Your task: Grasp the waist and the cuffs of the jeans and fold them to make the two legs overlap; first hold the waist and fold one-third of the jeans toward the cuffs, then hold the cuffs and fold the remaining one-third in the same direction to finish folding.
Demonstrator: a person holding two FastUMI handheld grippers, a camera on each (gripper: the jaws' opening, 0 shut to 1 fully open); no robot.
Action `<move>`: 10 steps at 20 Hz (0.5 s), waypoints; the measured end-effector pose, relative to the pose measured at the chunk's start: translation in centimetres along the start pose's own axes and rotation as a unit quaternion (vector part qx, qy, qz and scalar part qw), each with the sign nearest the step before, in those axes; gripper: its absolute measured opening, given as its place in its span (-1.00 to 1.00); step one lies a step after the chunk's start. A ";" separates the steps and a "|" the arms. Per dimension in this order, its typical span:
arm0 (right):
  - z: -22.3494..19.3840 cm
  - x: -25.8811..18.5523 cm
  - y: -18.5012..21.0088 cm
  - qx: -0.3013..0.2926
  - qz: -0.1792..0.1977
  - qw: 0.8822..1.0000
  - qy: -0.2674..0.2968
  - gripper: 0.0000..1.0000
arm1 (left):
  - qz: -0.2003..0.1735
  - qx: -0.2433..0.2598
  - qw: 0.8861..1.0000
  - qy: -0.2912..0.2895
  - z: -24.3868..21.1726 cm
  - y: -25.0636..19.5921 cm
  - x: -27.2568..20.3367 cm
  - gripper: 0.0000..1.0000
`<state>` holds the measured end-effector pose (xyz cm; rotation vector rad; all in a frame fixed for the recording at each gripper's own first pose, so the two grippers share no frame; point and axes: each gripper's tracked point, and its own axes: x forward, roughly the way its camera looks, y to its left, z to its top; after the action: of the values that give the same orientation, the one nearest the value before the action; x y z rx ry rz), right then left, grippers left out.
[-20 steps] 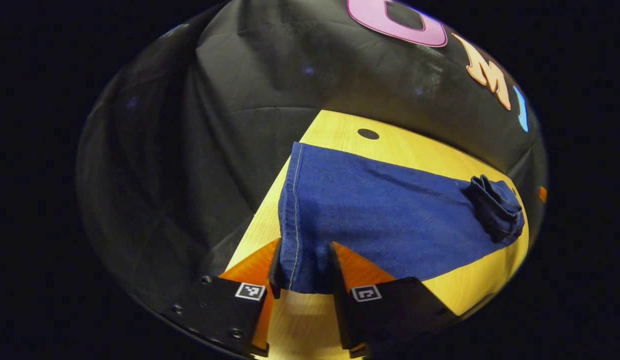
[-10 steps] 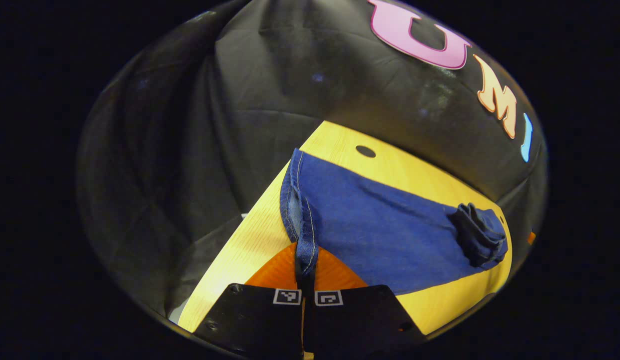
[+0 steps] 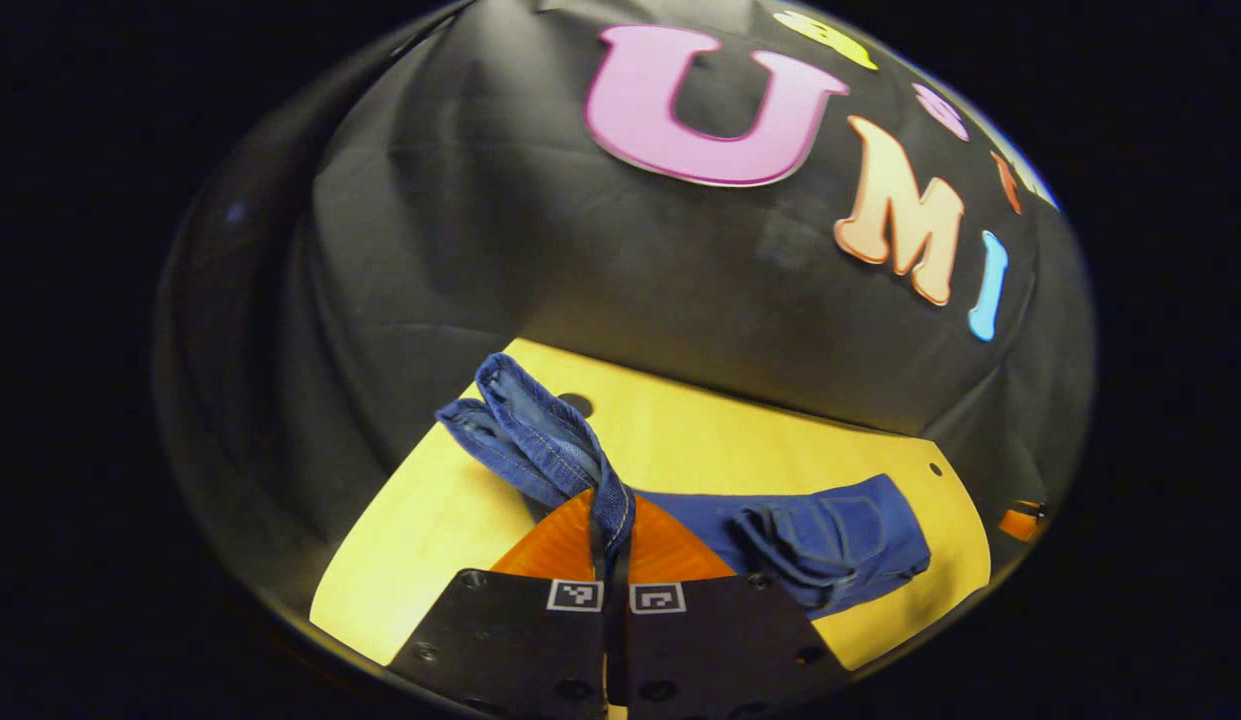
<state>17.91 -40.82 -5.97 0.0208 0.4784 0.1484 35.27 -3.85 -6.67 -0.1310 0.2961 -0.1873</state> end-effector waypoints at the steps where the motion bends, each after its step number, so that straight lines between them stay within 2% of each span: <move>1: 0.2 0.1 -1.2 0.000 0.004 1.000 0.000 0.93 | -0.006 0.008 1.000 -0.007 0.8 -2.3 0.3 -1.00; 4: 0.8 0.5 -4.8 -0.003 0.014 1.000 -0.004 0.99 | -0.022 0.027 0.999 -0.020 2.1 -9.1 0.9 -1.00; 9: 1.0 1.5 -9.5 -0.007 0.029 1.000 -0.007 0.98 | -0.065 0.059 0.996 -0.018 1.6 -20.9 1.6 -1.00; 10: 0.9 1.7 -10.1 -0.006 0.032 0.999 -0.008 0.93 | -0.072 0.071 0.995 -0.016 1.3 -23.1 1.8 -1.00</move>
<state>21.24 -50.58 -6.54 0.0247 0.4619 0.2132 33.60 -26.57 -2.39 -0.0145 0.2412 -0.3484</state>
